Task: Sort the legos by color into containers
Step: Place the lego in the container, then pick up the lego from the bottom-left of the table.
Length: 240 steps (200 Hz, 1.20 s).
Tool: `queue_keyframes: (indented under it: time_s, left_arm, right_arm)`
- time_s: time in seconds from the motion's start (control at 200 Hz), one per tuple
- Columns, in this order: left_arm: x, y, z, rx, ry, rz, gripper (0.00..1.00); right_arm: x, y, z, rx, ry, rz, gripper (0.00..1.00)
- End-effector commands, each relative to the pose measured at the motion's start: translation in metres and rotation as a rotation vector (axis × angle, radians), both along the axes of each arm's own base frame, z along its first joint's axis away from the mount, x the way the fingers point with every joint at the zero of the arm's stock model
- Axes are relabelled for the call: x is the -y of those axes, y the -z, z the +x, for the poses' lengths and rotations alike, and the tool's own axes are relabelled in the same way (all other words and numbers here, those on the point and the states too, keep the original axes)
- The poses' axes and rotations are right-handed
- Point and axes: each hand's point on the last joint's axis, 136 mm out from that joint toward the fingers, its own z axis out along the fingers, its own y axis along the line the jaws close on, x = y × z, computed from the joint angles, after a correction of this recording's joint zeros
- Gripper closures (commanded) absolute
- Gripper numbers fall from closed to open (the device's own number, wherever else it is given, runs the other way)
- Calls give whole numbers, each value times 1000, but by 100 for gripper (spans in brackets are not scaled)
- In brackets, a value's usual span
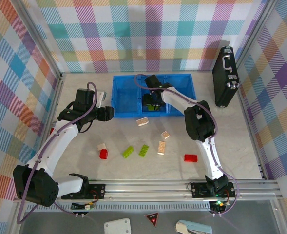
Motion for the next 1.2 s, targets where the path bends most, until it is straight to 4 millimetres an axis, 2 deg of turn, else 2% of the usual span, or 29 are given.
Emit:
queue_keyframes:
  time_s: [0.0, 0.2, 0.485, 0.65, 0.845, 0.99, 1.195]
  left_arm:
    - [-4, -1, 1, 2, -13, -9, 32]
    - [-4, -1, 0, 2, -14, -11, 32]
    - [-3, 1, -1, -9, -13, -14, 32]
    - [-3, 4, -2, -21, -17, -20, 32]
    - [-5, 16, -9, -108, -44, -14, 33]
    - [-14, 33, -21, -213, -87, 28, 34]
    - [-18, 51, -47, -352, -173, -5, 34]
  right_arm:
    - [-3, -44, -2, 45, -14, 43, 25]
    - [-1, -64, -9, 62, -16, 65, 24]
    - [4, -84, -32, 63, -29, 87, 24]
    - [6, -90, -55, 48, -46, 97, 24]
    - [13, -95, -89, 25, -55, 110, 24]
    - [20, -98, -113, 19, -55, 126, 24]
    - [33, -96, -141, 11, -48, 148, 24]
